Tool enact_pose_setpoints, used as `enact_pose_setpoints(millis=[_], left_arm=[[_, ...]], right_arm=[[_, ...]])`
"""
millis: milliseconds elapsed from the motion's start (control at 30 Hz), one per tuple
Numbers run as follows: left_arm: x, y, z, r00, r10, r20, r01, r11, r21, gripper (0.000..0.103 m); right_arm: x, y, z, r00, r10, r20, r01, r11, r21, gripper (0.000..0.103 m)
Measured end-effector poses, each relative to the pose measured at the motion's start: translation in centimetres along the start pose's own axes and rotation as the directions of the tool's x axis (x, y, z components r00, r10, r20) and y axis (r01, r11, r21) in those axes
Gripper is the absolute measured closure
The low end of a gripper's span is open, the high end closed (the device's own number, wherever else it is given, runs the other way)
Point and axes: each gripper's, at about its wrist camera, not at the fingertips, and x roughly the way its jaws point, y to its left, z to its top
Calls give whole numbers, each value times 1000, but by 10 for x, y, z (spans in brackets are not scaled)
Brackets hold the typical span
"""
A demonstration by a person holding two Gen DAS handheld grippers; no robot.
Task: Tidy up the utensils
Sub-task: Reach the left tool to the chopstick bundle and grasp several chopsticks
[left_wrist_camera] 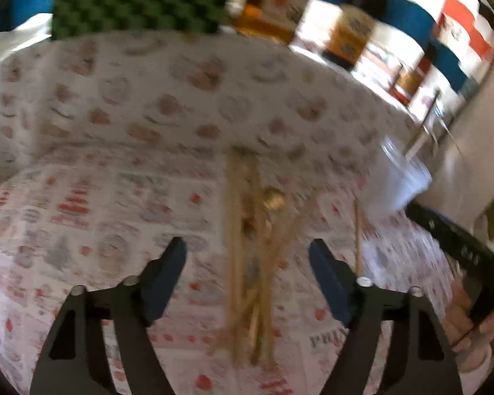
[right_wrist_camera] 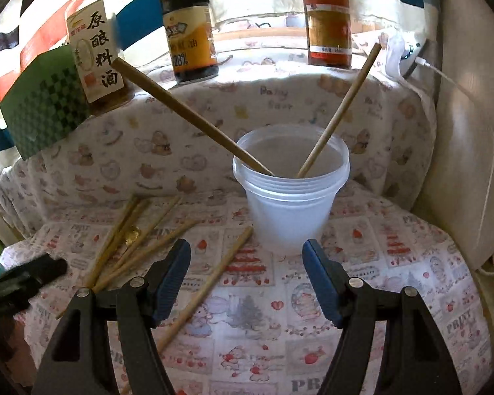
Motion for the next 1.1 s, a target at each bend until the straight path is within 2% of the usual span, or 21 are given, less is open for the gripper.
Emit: enact_pose_setpoints(millis=[100, 333, 433, 500, 633, 733, 967, 1100], left_arm=[[3, -11, -4, 1000, -5, -15, 6, 999, 39, 38], [16, -24, -10, 990, 73, -119, -57, 990, 132, 67], [15, -31, -14, 986, 89, -143, -64, 983, 170, 75], [15, -35, -17, 984, 100, -150, -72, 980, 184, 78], [19, -37, -22, 974, 143, -174, -107, 974, 201, 93], [18, -34, -22, 978, 123, -170, -91, 979, 182, 95], [-12, -26, -10, 997, 58, -52, -51, 992, 115, 97], [-32, -26, -5, 998, 34, 45, -39, 994, 105, 97]], right_arm=[[-3, 4, 0, 1000, -19, 14, 20, 1000, -20, 31], [-11, 10, -1, 999, -33, 33, 34, 998, -43, 29], [-12, 8, 0, 999, -33, 32, 34, 999, -36, 29], [-12, 7, 1, 999, -34, 29, 35, 999, -31, 29], [-11, 6, 1, 999, -39, 26, 39, 999, -27, 29], [-12, 5, 1, 999, -41, 30, 42, 999, -24, 29], [-13, 6, 1, 998, -44, 34, 45, 999, -26, 29], [-13, 6, 0, 998, -45, 33, 46, 998, -32, 29]])
